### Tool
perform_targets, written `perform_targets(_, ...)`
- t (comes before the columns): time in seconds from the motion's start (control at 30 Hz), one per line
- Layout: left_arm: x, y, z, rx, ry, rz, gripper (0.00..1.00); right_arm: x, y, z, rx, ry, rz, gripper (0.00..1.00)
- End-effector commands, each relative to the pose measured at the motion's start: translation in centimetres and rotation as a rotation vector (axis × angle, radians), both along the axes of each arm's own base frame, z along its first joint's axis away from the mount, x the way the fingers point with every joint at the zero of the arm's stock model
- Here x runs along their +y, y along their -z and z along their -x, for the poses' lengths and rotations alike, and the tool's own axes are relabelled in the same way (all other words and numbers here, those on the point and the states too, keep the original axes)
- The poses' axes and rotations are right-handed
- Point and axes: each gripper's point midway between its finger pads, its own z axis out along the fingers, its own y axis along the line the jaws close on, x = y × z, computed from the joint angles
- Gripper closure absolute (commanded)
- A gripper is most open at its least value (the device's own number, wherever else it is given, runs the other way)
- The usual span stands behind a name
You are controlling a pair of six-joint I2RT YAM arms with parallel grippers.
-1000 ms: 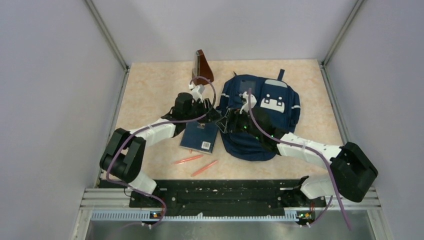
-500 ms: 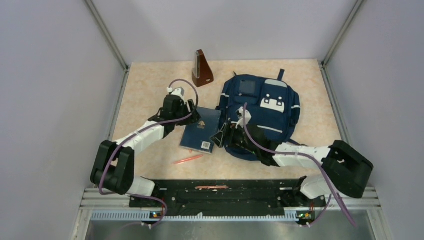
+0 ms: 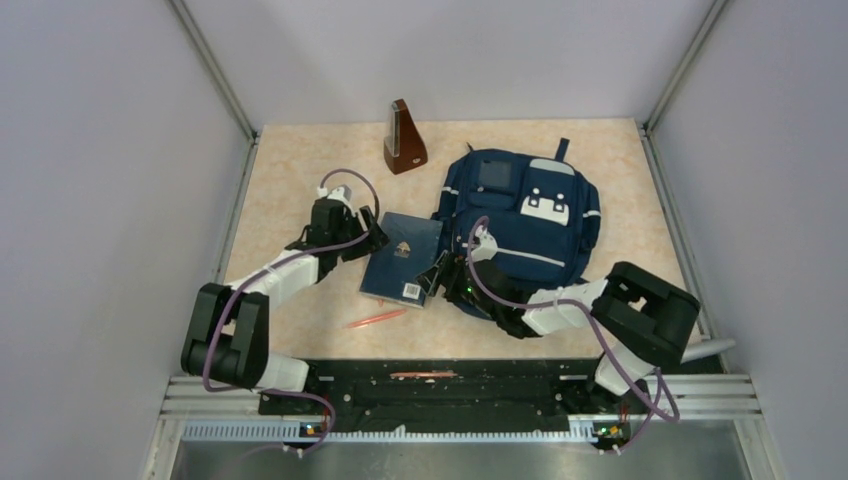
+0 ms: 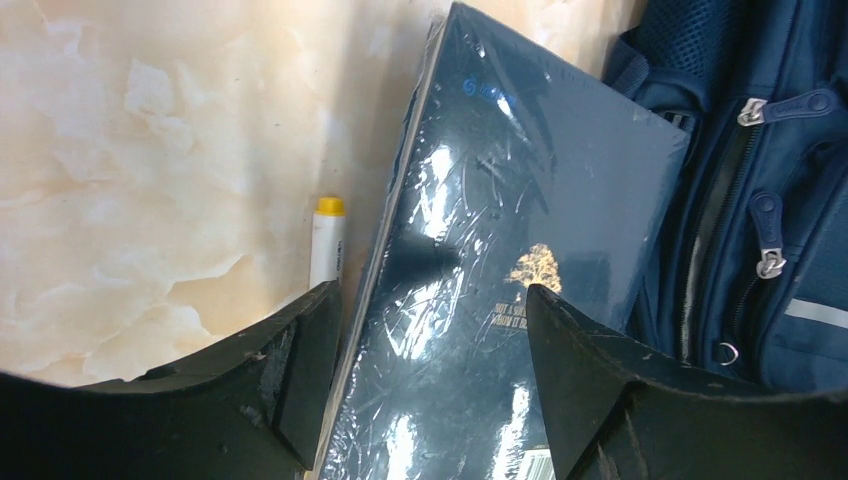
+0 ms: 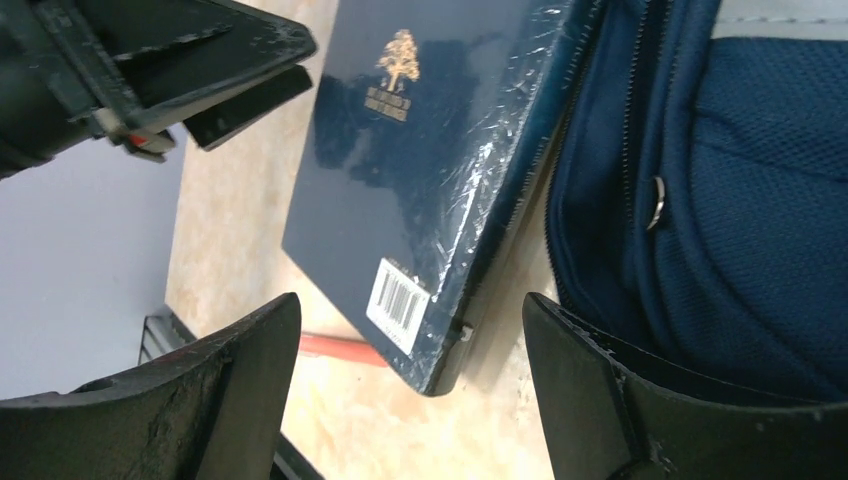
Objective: Pack the student bag
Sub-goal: Pick up the book from the center of the board.
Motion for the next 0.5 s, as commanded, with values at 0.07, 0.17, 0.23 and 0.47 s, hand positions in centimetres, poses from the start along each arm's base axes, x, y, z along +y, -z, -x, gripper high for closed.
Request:
perform_targets(0.07,-1.0,-0.5,-1.3,-0.039,0.040,0.049,0.28,1.3,0.3,-2.0,0.000,0.087,-0.026,0.20)
perform_targets(0.17,-1.2,0.5,-1.2,-0.015,0.050,0.051,0.31,2.2,0.7,-2.7,0.000,0.087,-0.019,0.20)
perform_targets(0.23,-1.3,0.8,-1.1,-0.003,0.053,0.052,0.34,2.8,1.3,-2.9,0.010,0.082,-0.013,0.20)
perform_targets(0.47,-1.2,1.5,-0.8,0.011,0.059,0.043,0.55,4.3,2.9,-3.4,0.044,0.070,0.014,0.20)
